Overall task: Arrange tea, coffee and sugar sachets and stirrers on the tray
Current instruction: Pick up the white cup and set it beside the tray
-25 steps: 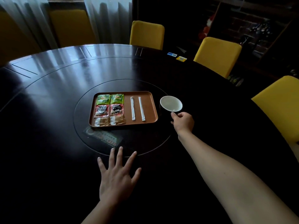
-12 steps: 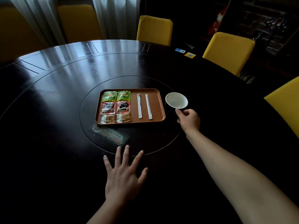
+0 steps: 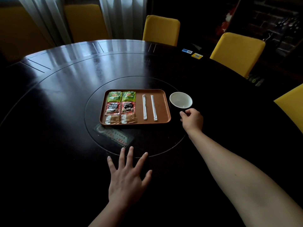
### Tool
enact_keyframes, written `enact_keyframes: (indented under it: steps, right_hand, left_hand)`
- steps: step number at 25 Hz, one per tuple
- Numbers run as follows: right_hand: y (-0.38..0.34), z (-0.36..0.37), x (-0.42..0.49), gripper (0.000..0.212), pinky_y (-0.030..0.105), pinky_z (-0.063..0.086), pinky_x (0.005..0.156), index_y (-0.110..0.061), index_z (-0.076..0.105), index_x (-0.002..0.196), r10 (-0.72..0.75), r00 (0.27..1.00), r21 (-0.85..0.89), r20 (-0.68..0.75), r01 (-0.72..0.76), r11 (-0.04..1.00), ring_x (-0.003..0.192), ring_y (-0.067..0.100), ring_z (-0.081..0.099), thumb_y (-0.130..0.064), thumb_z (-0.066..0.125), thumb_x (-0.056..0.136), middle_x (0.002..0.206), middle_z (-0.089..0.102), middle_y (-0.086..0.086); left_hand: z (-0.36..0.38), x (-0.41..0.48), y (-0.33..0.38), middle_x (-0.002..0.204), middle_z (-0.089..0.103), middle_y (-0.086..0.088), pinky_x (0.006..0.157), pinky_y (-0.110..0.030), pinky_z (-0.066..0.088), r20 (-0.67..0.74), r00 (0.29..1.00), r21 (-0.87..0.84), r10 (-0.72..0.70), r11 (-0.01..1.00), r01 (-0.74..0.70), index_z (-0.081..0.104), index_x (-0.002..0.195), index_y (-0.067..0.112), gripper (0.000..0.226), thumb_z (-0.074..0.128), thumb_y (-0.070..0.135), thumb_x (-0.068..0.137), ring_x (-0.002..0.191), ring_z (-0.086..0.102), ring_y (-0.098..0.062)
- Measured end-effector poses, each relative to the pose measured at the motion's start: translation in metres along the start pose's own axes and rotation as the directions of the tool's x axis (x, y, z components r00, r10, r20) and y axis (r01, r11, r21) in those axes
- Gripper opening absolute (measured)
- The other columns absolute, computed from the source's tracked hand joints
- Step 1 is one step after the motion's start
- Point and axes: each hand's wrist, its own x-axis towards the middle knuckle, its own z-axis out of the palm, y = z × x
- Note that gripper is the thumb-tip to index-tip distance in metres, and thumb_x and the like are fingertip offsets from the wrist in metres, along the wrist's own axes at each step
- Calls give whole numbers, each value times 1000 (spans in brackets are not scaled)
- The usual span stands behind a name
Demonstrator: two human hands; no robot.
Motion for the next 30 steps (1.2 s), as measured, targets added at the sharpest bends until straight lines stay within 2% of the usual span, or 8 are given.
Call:
enact_keyframes:
  steps: [7, 17, 22, 27, 30]
  right_hand:
    - [-2, 4, 8, 20, 46, 60, 78, -16, 64, 76, 9, 1000, -5, -2, -9, 1000, 75, 25, 72, -32, 71, 82, 75, 73, 6]
    - [-5, 6, 15, 20, 44, 62, 77, -17, 63, 73, 41, 999, -20, 21, -41, 999, 72, 24, 73, -32, 73, 81, 75, 73, 4]
    - [-9, 5, 12, 20, 45, 62, 78, -20, 61, 70, 59, 998, 12, 28, -60, 998, 71, 24, 74, -30, 74, 81, 75, 74, 5]
    - [-17, -3, 6, 15, 46, 63, 76, -13, 60, 89, 73, 994, 77, 87, -79, 994, 67, 22, 73, -25, 69, 90, 86, 71, 11]
    - [-16, -11, 0, 28, 48, 63, 77, -13, 59, 107, 74, 984, 44, 163, -82, 996, 68, 19, 69, -34, 68, 90, 82, 64, 1]
  left_hand:
    - [-4, -1, 3, 160, 33, -11, 114, -73, 8, -10, 1000, -12, -13, 1000, 13, 34, 148, 47, 64, 32, 73, 90, 151, 17, -36]
    - [-3, -1, 1, 160, 34, -11, 113, -73, 10, 0, 1000, -19, -9, 1000, 9, 34, 148, 47, 64, 32, 73, 90, 151, 18, -36]
    - [-9, -2, 3, 165, 23, -9, 115, -71, -1, 12, 1000, -24, -14, 1000, 15, 26, 150, 49, 65, 26, 74, 90, 153, 6, -34]
    - [-14, -2, 4, 167, 15, -8, 114, -70, -6, 44, 999, -32, -17, 999, 18, 21, 151, 50, 66, 23, 74, 90, 154, -1, -34]
    - [-15, -1, 4, 167, 12, -8, 114, -69, -9, 68, 998, -33, -16, 999, 18, 17, 152, 51, 67, 21, 74, 89, 153, -4, -33]
